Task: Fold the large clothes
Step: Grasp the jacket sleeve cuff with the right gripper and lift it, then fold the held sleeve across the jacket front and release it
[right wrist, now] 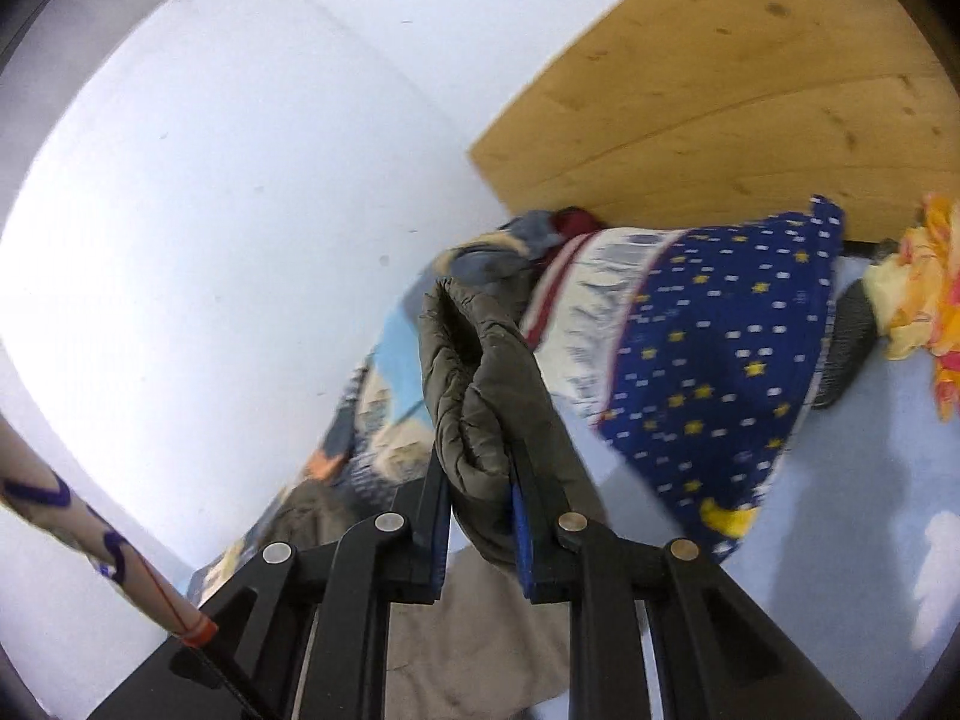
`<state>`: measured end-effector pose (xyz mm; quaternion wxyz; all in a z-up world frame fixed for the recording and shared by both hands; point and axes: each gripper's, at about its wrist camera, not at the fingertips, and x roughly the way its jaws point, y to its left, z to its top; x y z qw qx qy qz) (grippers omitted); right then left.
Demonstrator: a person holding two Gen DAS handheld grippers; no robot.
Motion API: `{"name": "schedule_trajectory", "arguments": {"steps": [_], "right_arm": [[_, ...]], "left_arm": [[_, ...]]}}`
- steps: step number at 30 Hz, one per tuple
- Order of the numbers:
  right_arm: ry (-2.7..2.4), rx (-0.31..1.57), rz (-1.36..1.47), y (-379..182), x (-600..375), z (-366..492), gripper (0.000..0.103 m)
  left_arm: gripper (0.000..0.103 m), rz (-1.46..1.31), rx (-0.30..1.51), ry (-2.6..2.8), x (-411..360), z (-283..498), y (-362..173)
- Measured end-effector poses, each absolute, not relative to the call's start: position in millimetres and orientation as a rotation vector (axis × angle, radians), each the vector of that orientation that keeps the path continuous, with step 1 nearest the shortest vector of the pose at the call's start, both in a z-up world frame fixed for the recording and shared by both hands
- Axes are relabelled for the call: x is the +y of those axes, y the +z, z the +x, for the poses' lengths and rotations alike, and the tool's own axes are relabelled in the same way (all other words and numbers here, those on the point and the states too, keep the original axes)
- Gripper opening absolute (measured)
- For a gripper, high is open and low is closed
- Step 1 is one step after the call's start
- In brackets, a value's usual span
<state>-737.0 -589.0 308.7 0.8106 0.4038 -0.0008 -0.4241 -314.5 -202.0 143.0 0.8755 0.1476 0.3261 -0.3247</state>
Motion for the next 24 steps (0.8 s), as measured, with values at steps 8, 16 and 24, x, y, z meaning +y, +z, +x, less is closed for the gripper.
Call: {"name": "schedule_trajectory", "arguments": {"steps": [8, 16, 24], "right_arm": [[-0.788, -0.063, 0.889, 338, -571, -703, 0.019], [-0.679, -0.045, 0.889, 350, -553, -655, 0.019], [-0.486, 0.047, 0.917, 335, -528, -576, 0.019]], "left_arm": [[0.103, 0.291, 0.685, -0.661, -196, -309, 144], [0.103, 0.302, 0.682, -0.680, -200, -313, 144], [0.103, 0.282, 0.692, -0.678, -198, -311, 145]]}}
